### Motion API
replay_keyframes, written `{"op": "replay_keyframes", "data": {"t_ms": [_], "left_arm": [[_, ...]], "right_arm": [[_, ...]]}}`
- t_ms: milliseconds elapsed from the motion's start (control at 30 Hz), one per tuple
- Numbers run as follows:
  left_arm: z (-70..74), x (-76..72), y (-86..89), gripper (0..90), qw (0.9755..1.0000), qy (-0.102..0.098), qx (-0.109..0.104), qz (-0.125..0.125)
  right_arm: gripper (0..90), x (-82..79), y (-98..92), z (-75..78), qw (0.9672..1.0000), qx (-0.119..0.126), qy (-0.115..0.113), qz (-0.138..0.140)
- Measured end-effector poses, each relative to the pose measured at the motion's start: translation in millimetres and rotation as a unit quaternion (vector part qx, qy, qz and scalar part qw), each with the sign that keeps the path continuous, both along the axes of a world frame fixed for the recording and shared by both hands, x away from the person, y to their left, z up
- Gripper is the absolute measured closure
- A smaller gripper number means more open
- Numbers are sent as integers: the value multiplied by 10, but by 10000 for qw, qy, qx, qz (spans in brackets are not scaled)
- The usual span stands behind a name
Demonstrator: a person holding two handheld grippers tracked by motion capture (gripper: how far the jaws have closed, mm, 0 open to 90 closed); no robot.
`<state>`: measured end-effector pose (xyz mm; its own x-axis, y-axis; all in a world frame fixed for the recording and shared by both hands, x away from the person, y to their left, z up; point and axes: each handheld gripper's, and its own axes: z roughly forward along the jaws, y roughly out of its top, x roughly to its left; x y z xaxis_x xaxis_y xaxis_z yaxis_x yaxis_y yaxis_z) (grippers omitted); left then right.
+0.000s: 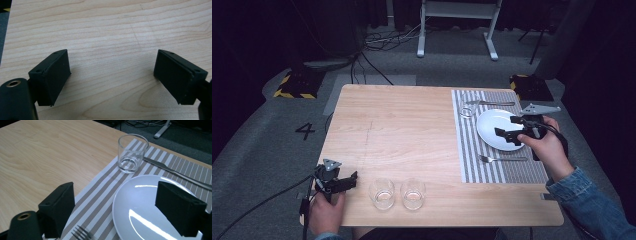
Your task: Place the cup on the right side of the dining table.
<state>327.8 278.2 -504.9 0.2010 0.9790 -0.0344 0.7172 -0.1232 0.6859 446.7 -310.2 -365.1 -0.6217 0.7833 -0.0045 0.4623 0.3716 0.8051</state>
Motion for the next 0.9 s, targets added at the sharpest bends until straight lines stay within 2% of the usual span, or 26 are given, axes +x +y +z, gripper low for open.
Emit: {"op": "replay_keyframes", "data": {"t_ms": [367, 667, 900], "left_arm": [[0, 3, -2, 138, 10000, 1, -6, 7], [0, 3, -2, 138, 10000, 3, -5, 5], [0, 3, -2, 138, 10000, 3, -6, 7]], "right_arm": [[162, -272, -137, -20, 10000, 26, 61, 24], [190, -441, -264, -100, 9997, -147, 199, -11], [189, -571, -352, -181, 9995, -209, 218, -19]]}}
